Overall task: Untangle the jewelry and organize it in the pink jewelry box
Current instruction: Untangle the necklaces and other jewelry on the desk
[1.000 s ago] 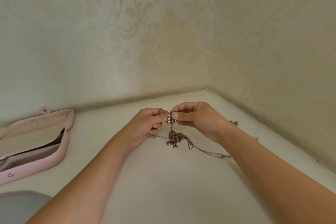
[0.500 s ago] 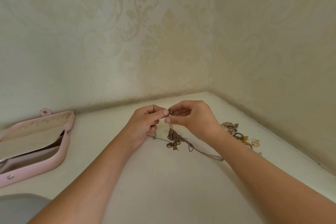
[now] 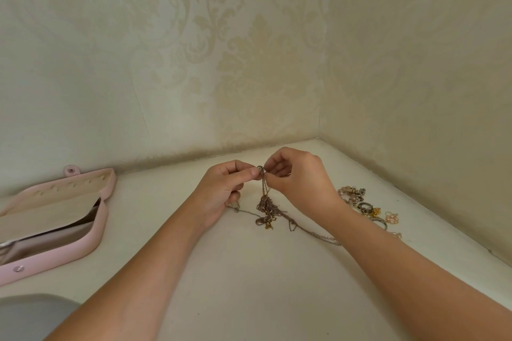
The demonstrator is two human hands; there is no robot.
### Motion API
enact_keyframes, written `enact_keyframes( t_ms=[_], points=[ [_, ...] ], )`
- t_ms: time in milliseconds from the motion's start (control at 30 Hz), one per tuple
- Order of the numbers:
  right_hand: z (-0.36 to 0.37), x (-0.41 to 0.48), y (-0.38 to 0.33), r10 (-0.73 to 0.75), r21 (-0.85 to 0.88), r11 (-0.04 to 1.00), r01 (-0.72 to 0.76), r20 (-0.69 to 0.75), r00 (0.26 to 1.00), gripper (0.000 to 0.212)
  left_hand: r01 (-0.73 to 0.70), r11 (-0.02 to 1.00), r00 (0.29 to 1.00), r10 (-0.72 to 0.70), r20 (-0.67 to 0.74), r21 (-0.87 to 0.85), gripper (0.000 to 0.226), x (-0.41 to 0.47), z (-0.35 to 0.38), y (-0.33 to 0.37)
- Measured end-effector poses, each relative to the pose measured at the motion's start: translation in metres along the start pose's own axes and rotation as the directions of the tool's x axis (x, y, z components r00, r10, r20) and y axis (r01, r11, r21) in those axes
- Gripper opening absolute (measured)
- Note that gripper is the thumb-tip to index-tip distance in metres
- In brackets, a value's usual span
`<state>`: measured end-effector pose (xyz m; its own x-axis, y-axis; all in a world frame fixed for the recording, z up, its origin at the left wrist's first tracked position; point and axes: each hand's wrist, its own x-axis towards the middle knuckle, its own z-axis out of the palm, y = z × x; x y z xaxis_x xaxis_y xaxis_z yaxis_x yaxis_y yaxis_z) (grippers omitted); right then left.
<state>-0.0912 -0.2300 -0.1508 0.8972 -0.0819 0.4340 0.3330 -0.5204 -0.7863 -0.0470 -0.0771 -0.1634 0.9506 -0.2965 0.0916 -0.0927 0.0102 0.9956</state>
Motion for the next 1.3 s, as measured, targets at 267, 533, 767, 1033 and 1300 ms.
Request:
enact_keyframes(
  t_ms=[267,533,767,1033,1300],
  points=[
    [-0.011,0.006,0.003,0.15,0.209,0.961,-0.18,0.15,0.977,0.015,-0.042,0.994,0.999,0.043,-0.01,0.099,0.008,0.0,-0.001,-0.005],
    [-0.014,0.006,0.004,0.16,0.368,0.893,-0.258,0.276,0.948,0.018,-0.063,0.984,0.998,0.062,0.012,0.169,0.018,-0.003,0.001,0.0],
    [-0.011,0.007,0.013,0.245,0.247,0.935,-0.255,0.073,0.967,0.01,-0.018,0.999,1.0,0.018,0.007,0.043,0.018,-0.002,0.0,0.001],
    [-0.024,0.008,0.001,0.183,0.642,0.577,-0.505,0.501,0.846,0.012,0.029,1.0,0.998,-0.029,0.058,-0.007,0.019,0.001,0.001,0.0],
    [-0.023,0.007,0.001,0.121,0.603,0.681,-0.414,0.465,0.877,0.025,0.179,0.934,0.949,-0.08,0.306,-0.309,0.014,-0.001,0.0,0.002]
  ],
)
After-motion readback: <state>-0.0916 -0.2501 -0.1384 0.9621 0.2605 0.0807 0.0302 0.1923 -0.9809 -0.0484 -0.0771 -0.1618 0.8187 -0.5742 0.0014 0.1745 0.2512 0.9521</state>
